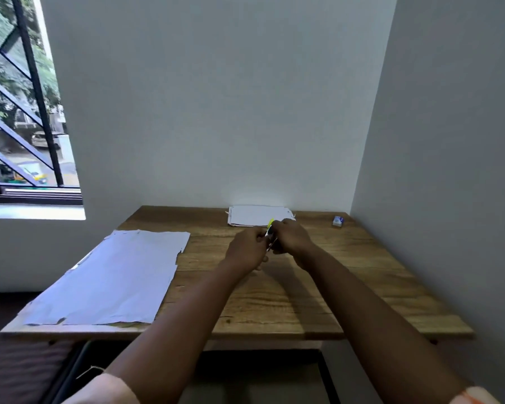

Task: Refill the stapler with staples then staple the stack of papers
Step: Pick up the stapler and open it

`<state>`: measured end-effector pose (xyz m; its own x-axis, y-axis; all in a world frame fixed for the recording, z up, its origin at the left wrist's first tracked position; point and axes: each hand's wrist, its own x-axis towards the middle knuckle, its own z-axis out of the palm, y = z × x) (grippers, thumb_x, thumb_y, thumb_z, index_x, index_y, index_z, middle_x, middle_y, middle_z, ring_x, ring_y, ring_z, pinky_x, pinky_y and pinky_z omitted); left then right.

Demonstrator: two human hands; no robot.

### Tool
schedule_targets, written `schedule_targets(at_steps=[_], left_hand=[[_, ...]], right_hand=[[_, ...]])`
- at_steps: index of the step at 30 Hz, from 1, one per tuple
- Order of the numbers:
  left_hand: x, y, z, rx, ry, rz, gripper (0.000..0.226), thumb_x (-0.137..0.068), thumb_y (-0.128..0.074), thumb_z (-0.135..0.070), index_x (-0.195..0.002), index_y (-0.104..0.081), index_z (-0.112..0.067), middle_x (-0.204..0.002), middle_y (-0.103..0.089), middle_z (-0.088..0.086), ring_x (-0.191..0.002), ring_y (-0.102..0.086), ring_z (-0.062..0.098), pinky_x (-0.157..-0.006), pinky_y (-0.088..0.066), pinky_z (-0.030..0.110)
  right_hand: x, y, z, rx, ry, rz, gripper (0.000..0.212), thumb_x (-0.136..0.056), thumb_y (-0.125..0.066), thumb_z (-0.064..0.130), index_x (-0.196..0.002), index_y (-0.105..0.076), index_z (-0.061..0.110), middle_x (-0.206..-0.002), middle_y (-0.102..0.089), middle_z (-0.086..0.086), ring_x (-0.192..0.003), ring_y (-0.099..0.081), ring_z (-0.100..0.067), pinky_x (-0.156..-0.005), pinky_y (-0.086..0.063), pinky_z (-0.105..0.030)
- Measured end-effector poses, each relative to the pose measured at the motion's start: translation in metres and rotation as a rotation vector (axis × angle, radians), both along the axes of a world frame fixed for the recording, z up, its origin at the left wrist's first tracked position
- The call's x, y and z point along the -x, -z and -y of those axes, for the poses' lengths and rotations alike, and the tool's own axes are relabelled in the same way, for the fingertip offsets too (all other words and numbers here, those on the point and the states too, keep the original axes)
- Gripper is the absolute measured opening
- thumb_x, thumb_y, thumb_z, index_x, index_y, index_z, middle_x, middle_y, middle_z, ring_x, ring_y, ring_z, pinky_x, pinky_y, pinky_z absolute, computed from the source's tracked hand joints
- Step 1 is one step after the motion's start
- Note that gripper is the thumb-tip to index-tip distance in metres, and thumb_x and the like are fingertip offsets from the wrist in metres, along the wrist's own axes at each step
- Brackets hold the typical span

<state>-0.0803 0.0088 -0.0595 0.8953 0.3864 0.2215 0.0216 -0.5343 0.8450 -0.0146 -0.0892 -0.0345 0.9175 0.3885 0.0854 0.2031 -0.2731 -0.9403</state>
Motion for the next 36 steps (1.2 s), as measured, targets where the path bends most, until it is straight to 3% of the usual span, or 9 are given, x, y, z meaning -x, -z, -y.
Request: schedule_targets(at_steps=[5,12,16,20,25,28,30,31,36], left_hand=[[0.000,-0.006,0.008,-0.084,-0.089,-0.009,0.024,-0.093,-0.042,-0.018,-0.104,-0.061,-0.008,-0.094,-0.071,0.013,-0.081,-0.072,0.033,-0.074,-0.060,0.048],[-0.002,-0.008,0.015,-0.129,-0.203,0.004,0.019,-0.100,-0.037,-0.022,-0.108,-0.045,-0.006,-0.101,-0.068,0.020,-0.089,-0.067,0.039,-0.077,-0.056,0.047],[-0.006,-0.009,0.005,-0.103,-0.210,0.011,0.029,-0.104,-0.030,-0.027,-0.117,-0.040,-0.003,-0.106,-0.067,0.021,-0.091,-0.066,0.041,-0.077,-0.052,0.045],[-0.004,-0.007,-0.001,0.300,-0.277,0.110,0.034,-0.104,-0.033,-0.028,-0.127,-0.037,-0.003,-0.113,-0.060,0.018,-0.100,-0.064,0.037,-0.081,-0.058,0.050],[0.000,0.001,-0.021,0.863,-0.239,0.145,0.031,-0.095,-0.050,-0.017,-0.119,-0.049,0.003,-0.101,-0.064,0.021,-0.081,-0.067,0.031,-0.066,-0.062,0.038],[0.001,0.011,-0.033,0.614,-0.353,0.015,0.045,-0.086,-0.064,-0.024,-0.124,-0.045,-0.009,-0.112,-0.057,0.013,-0.095,-0.062,0.027,-0.071,-0.058,0.034],[-0.001,0.014,-0.039,0.274,-0.363,-0.026,0.022,-0.083,-0.064,-0.030,-0.103,-0.059,-0.020,-0.111,-0.052,0.005,-0.103,-0.056,0.025,-0.086,-0.053,0.037],[0.000,0.013,-0.041,0.185,-0.315,-0.003,0.009,-0.084,-0.062,-0.029,-0.088,-0.064,-0.021,-0.104,-0.056,0.005,-0.098,-0.057,0.024,-0.082,-0.052,0.034],[0.001,-0.002,-0.038,0.195,-0.002,-0.135,0.042,-0.093,-0.050,-0.044,-0.080,-0.070,-0.009,-0.068,-0.074,0.007,-0.046,-0.061,0.014,-0.056,-0.052,0.025]], right_hand=[[0.007,0.009,-0.017,-0.073,0.121,0.001,0.026,-0.089,-0.039,0.020,-0.073,-0.053,0.005,-0.072,-0.058,-0.009,-0.061,-0.053,-0.023,-0.060,-0.043,-0.032],[0.011,0.012,-0.025,-0.166,0.223,-0.146,0.029,-0.092,-0.035,0.020,-0.103,-0.057,0.004,-0.086,-0.061,-0.011,-0.066,-0.057,-0.021,-0.051,-0.040,-0.027],[0.007,0.019,-0.022,-0.293,0.150,-0.212,0.030,-0.093,-0.031,0.012,-0.111,-0.053,0.002,-0.084,-0.060,-0.018,-0.060,-0.058,-0.023,-0.066,-0.051,-0.037],[0.001,0.025,-0.022,-0.323,0.218,-0.157,0.033,-0.091,-0.031,0.009,-0.115,-0.054,0.006,-0.079,-0.054,-0.011,-0.054,-0.051,-0.019,-0.054,-0.046,-0.031],[-0.014,0.031,-0.016,-0.495,0.383,-0.199,0.037,-0.095,-0.039,0.014,-0.126,-0.057,0.002,-0.114,-0.066,-0.022,-0.056,-0.057,-0.017,-0.055,-0.052,-0.029],[-0.022,0.032,-0.011,-0.549,0.370,-0.228,0.038,-0.095,-0.038,0.014,-0.124,-0.058,0.001,-0.117,-0.064,-0.023,-0.062,-0.059,-0.019,-0.056,-0.054,-0.028],[-0.023,0.033,-0.009,-0.558,0.292,-0.240,0.036,-0.096,-0.037,0.012,-0.124,-0.056,0.000,-0.109,-0.062,-0.021,-0.067,-0.060,-0.019,-0.057,-0.054,-0.029],[-0.021,0.034,-0.007,-0.564,0.239,-0.252,0.033,-0.097,-0.036,0.010,-0.124,-0.054,0.000,-0.103,-0.060,-0.019,-0.069,-0.060,-0.019,-0.058,-0.055,-0.029],[-0.015,0.041,0.008,-0.631,0.034,-0.284,0.022,-0.097,-0.040,-0.004,-0.091,-0.058,0.007,-0.087,-0.058,-0.010,-0.076,-0.062,-0.019,-0.058,-0.059,-0.025]])
